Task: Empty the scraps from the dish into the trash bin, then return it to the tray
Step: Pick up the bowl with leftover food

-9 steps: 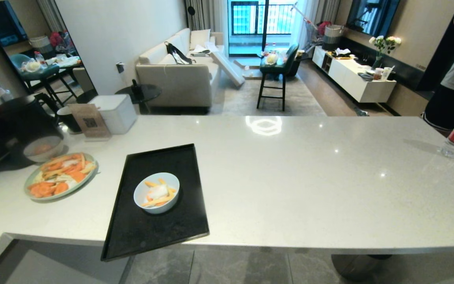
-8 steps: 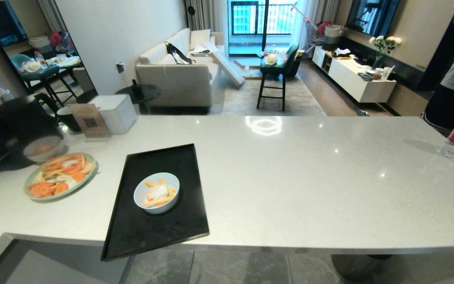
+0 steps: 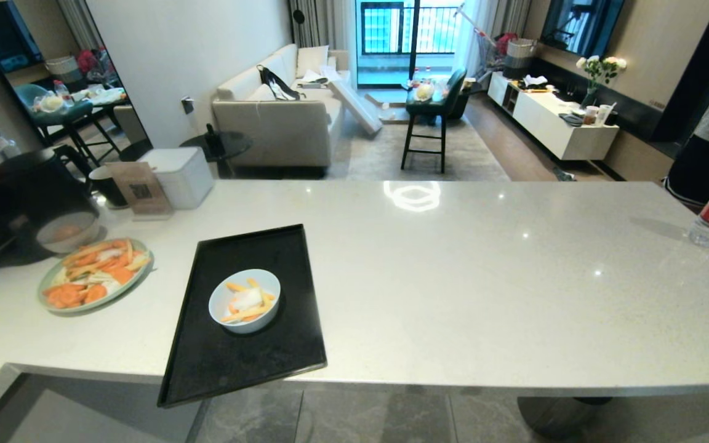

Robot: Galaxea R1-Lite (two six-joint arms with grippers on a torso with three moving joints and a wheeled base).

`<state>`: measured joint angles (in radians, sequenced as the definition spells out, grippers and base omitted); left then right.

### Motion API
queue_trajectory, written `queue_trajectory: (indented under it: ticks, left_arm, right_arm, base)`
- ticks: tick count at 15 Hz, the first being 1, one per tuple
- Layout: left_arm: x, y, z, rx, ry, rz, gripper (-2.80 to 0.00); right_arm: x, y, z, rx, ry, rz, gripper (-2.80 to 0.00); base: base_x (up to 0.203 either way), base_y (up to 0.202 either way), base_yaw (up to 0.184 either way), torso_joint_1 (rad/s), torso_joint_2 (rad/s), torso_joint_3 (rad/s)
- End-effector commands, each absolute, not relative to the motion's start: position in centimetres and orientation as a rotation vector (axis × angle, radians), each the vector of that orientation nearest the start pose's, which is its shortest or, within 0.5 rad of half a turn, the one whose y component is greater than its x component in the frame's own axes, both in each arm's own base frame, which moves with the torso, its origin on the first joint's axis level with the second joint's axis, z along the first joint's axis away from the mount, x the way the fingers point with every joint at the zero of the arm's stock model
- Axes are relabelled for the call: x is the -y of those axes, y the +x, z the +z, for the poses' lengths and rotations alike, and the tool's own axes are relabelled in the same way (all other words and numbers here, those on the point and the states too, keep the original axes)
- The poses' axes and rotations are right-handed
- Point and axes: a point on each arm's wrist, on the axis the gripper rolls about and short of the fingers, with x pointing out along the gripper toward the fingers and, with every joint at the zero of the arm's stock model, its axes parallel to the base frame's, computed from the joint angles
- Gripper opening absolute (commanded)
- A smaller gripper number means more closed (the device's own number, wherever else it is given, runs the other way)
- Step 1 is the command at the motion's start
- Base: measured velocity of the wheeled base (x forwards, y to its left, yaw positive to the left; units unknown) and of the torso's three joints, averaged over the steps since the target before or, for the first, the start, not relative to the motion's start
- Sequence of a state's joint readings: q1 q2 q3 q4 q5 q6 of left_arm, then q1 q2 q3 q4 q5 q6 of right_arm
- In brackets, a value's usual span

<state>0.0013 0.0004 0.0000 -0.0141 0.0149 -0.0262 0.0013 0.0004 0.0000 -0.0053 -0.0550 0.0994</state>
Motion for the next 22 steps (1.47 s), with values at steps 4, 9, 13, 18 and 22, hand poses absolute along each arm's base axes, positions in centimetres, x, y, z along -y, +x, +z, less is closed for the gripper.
queue_trajectory:
  ticks: [4, 9, 13, 18, 22]
  left_arm:
    - [0.0, -2.3, 7.6, 0.009, -0.006, 0.001, -2.80]
    - [0.2, -3.3, 11.0, 0.027, 0.000, -0.103, -2.80]
    - [0.3, -2.4, 14.1, -0.023, 0.008, -0.134, -2.80]
    - [0.3, 0.9, 17.6, -0.162, 0.010, -0.137, -2.80]
    - [0.3, 5.5, 19.6, -0.319, 0.034, -0.145, -2.80]
  right_arm:
    - [0.1, -2.3, 7.6, 0.009, 0.100, -0.053, -2.80]
    - [0.1, -2.3, 7.6, 0.009, 0.100, -0.053, -2.80]
    - [0.1, -2.3, 7.6, 0.008, 0.100, -0.053, -2.80]
    - [0.1, -2.3, 7.6, 0.009, 0.100, -0.053, -2.80]
    - [0.1, -2.3, 7.6, 0.010, 0.100, -0.053, -2.80]
  base:
    - [0.000, 0.000, 0.000, 0.000, 0.00, 0.000]
    - [0.000, 0.000, 0.000, 0.000, 0.00, 0.000]
    - [0.000, 0.000, 0.000, 0.000, 0.00, 0.000]
    - [0.000, 0.000, 0.000, 0.000, 0.00, 0.000]
    - [0.000, 0.000, 0.000, 0.000, 0.00, 0.000]
